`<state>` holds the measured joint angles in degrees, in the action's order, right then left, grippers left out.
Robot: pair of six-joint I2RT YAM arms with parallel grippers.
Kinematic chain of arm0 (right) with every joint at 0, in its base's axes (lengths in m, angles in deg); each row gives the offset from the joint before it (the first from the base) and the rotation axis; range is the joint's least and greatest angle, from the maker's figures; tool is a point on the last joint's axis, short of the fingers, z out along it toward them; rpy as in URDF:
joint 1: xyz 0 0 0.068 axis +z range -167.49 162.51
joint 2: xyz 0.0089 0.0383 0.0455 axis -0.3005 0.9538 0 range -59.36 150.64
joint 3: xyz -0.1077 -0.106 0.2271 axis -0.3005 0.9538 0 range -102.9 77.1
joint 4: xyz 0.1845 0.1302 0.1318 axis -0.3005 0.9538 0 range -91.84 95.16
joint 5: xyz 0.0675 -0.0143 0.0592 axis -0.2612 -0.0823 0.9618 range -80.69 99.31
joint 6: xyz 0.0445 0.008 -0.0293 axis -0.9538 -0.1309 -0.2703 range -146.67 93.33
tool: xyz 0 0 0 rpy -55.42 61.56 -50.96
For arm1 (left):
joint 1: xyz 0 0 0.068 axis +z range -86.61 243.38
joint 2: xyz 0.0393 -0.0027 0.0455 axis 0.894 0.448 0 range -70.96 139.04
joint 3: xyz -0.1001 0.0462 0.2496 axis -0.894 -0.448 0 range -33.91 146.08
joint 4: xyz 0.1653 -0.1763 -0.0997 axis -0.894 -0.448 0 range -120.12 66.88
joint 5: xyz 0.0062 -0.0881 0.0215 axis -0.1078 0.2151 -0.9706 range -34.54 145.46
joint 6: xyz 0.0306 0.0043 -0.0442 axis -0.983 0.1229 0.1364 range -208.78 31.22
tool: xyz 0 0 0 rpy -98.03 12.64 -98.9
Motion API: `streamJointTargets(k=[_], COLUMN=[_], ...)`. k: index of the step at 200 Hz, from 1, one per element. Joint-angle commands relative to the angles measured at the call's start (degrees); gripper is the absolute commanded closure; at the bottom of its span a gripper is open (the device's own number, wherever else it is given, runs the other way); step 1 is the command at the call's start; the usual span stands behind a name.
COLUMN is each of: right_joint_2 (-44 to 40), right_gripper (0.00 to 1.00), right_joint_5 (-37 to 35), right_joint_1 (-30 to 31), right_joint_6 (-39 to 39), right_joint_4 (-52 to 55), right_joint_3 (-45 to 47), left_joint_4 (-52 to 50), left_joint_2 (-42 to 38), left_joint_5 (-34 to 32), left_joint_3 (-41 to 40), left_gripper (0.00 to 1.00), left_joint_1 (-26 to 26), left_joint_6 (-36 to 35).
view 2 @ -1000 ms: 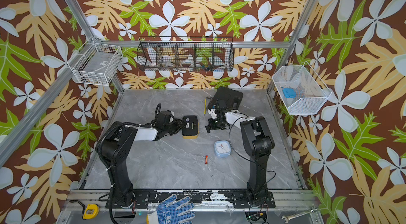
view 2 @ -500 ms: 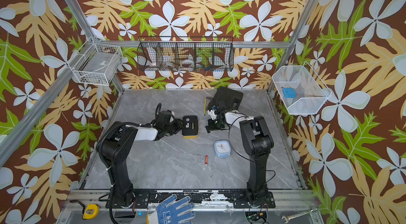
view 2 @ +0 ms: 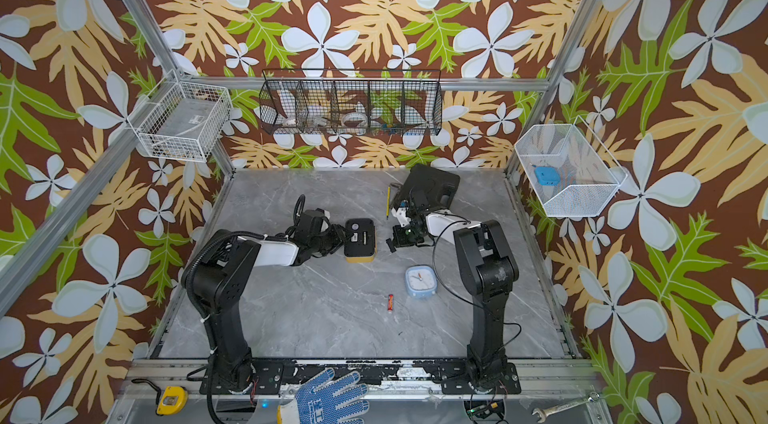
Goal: Insert the battery into the alarm
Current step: Pick up the cover from the center of the board.
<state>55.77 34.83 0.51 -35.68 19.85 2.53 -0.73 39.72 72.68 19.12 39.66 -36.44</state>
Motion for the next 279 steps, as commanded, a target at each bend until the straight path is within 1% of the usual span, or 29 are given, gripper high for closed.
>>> streamJointTargets(k=[1,33,69,86,124,177,239,279], right_joint_2=[-0.9,-4.1,-7.9,-8.6,-10.3,-11.5,-11.0,-10.4], right_gripper=[1.00,1.00,1.00,1.00,1.00,1.00,1.00,1.00], right_joint_5=[-0.3,-1.0,-1.3,-1.9,1.4,2.0,-0.2,-0.7], right_joint_1=[0.1,0.1,0.0,0.0,0.1,2.6,5.5,6.8], right_joint_6=[-1.1,-5.0,-11.5,-13.7,-21.5,-29.2,-33.9,-34.4], right_joint_4=[1.8,0.0,-3.1,-3.4,-8.5,-13.7,-15.9,-16.1], right_joint_3=[0.8,1.5,2.7,2.8,4.7,5.7,6.0,6.3], left_joint_4=[-10.3,-9.9,-6.1,-5.3,-2.6,0.3,1.4,0.6], left_joint_2=[0.6,-0.9,-2.2,-2.4,-2.4,-2.8,-4.5,-5.2], left_joint_5=[-2.2,-2.1,-1.1,-0.6,0.7,2.5,1.9,0.8], left_joint_3=[-0.6,-1.5,-3.6,-3.9,-5.0,-6.8,-8.3,-8.0], left_gripper=[0.54,0.54,0.54,0.54,0.54,0.54,0.54,0.49], left_joint_1=[-0.2,-0.2,-0.3,-0.6,-1.2,-1.9,-1.9,-1.9], left_joint_6=[-0.5,1.6,5.7,6.5,8.6,10.6,10.5,9.0])
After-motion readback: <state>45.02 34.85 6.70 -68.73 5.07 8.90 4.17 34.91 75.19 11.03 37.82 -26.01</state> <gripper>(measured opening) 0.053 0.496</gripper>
